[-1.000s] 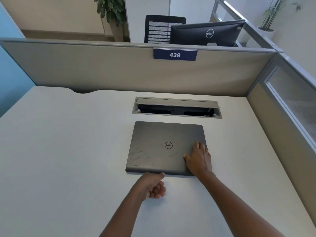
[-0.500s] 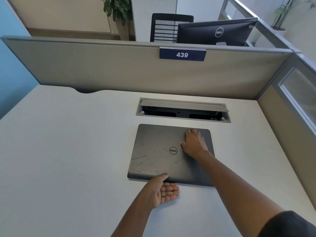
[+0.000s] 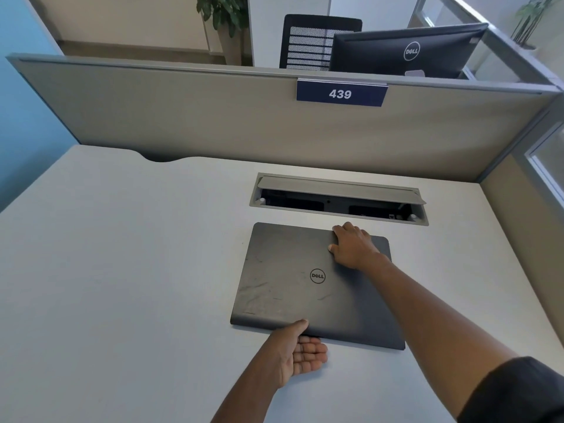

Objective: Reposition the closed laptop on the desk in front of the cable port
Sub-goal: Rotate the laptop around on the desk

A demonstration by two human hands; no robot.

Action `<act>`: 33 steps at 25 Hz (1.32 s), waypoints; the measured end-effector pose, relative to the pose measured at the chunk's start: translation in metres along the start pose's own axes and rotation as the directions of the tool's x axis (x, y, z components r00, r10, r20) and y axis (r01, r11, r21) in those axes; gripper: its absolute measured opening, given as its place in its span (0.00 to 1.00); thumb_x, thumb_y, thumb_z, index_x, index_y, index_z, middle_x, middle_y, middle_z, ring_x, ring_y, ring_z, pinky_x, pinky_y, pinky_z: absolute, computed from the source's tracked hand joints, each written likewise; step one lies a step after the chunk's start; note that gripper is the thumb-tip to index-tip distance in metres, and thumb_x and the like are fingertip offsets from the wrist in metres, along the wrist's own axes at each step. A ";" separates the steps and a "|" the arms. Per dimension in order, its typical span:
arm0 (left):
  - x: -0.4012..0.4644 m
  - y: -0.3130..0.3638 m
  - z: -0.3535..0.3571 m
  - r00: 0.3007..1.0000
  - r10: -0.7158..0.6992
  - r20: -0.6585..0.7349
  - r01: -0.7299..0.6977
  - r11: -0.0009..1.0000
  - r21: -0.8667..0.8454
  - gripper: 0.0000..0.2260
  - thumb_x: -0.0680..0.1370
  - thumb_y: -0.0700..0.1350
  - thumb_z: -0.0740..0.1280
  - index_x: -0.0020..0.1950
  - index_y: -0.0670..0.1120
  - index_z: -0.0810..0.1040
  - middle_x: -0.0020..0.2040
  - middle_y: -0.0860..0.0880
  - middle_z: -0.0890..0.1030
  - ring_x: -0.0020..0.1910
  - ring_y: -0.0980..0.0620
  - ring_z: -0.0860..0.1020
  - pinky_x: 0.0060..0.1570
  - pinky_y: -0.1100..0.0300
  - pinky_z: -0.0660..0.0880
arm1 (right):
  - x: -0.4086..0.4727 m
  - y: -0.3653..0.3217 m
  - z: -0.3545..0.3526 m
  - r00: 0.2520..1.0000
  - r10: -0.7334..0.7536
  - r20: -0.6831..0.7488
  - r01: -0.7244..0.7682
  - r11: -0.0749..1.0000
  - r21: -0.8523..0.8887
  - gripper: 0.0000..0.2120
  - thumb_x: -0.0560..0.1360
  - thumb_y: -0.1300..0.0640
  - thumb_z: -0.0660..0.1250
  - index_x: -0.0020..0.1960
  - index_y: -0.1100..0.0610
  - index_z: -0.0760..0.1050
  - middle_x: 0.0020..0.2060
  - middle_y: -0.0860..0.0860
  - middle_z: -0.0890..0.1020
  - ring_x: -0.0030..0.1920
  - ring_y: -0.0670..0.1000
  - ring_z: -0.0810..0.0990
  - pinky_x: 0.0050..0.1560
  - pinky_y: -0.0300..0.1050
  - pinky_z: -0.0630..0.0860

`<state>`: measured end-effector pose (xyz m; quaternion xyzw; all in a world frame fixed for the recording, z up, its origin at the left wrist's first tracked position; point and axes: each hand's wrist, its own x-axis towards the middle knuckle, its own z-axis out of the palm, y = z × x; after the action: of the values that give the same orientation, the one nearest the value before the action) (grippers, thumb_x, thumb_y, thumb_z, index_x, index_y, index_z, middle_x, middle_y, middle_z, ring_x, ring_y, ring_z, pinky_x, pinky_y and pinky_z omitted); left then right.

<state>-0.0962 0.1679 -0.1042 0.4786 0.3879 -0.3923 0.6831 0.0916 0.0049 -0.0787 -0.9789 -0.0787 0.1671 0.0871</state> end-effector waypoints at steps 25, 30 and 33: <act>0.006 -0.023 0.034 0.753 0.507 -0.420 -0.479 0.859 0.178 0.20 0.75 0.58 0.70 0.35 0.42 0.75 0.27 0.45 0.82 0.23 0.45 0.81 0.35 0.47 0.84 | -0.013 0.050 -0.010 0.986 0.150 0.072 -0.163 0.957 0.238 0.21 0.76 0.50 0.70 0.63 0.60 0.71 0.60 0.58 0.76 0.59 0.60 0.75 0.64 0.59 0.73; 0.004 -0.009 0.027 0.699 0.583 -0.415 -0.542 0.810 0.224 0.12 0.74 0.54 0.73 0.43 0.46 0.80 0.40 0.44 0.86 0.40 0.43 0.86 0.39 0.45 0.85 | -0.030 0.063 -0.009 0.981 0.188 0.042 -0.189 0.902 0.388 0.22 0.75 0.50 0.71 0.64 0.59 0.73 0.58 0.57 0.79 0.58 0.59 0.77 0.61 0.56 0.76; 0.002 0.007 0.016 0.682 0.602 -0.415 -0.546 0.797 0.259 0.16 0.74 0.54 0.73 0.44 0.41 0.80 0.43 0.41 0.85 0.45 0.42 0.84 0.43 0.43 0.84 | -0.042 0.067 -0.007 0.975 0.214 0.061 -0.220 0.883 0.414 0.19 0.75 0.49 0.72 0.61 0.60 0.76 0.56 0.57 0.81 0.54 0.58 0.79 0.53 0.50 0.76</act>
<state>-0.0865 0.1538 -0.0992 0.6953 0.3507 -0.0490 0.6254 0.0634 -0.0693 -0.0722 -0.9390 0.0682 0.1953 0.2749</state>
